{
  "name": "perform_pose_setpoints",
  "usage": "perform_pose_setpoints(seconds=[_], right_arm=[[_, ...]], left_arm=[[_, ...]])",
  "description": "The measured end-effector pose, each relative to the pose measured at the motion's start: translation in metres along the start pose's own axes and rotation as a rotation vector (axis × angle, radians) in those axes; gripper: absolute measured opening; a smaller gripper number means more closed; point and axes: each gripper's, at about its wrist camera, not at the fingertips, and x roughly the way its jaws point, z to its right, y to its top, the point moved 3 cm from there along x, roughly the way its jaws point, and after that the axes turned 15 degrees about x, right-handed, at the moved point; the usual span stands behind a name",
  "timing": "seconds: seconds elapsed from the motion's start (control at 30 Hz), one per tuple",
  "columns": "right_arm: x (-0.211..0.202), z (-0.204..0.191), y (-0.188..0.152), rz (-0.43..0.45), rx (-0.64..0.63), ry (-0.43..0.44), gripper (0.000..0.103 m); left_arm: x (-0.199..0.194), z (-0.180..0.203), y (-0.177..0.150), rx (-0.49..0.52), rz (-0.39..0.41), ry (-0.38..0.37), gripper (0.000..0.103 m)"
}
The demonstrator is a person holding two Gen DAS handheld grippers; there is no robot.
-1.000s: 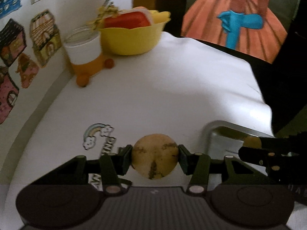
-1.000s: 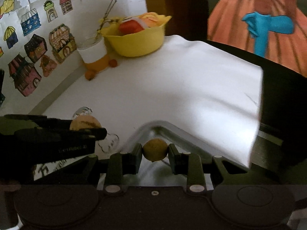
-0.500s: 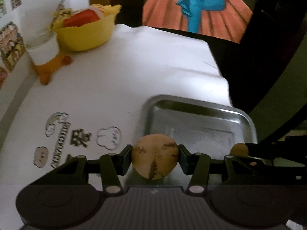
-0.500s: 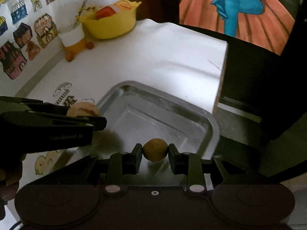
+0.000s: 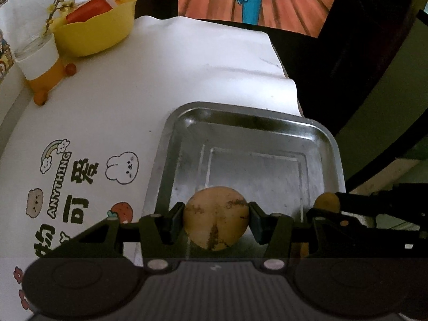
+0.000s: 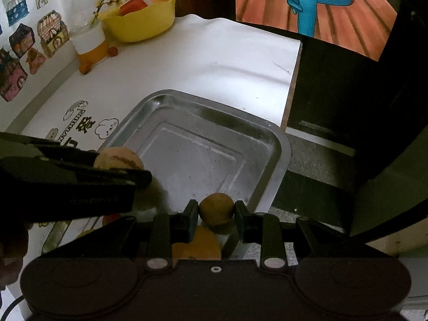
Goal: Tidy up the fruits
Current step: 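Carry the tan fruit in the left tool over the tray while the right tool carries the nut there, then open the left tool to drop the tan fruit while the right tool releases the nut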
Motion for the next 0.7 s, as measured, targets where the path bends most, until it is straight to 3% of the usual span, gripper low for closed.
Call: perform_pose_setpoints(seconds=[0.53,0.7], right_arm=[[0.005,-0.0005,0.0008,-0.018,0.025,0.009,0.033],[0.0043,-0.002,0.0015,-0.016,0.019,0.005,0.038]], left_arm=[[0.0061,-0.0016,-0.0047,-0.001,-0.052,-0.001,0.055],[0.0065,-0.0038,-0.003,-0.016,-0.052,-0.018,0.055]])
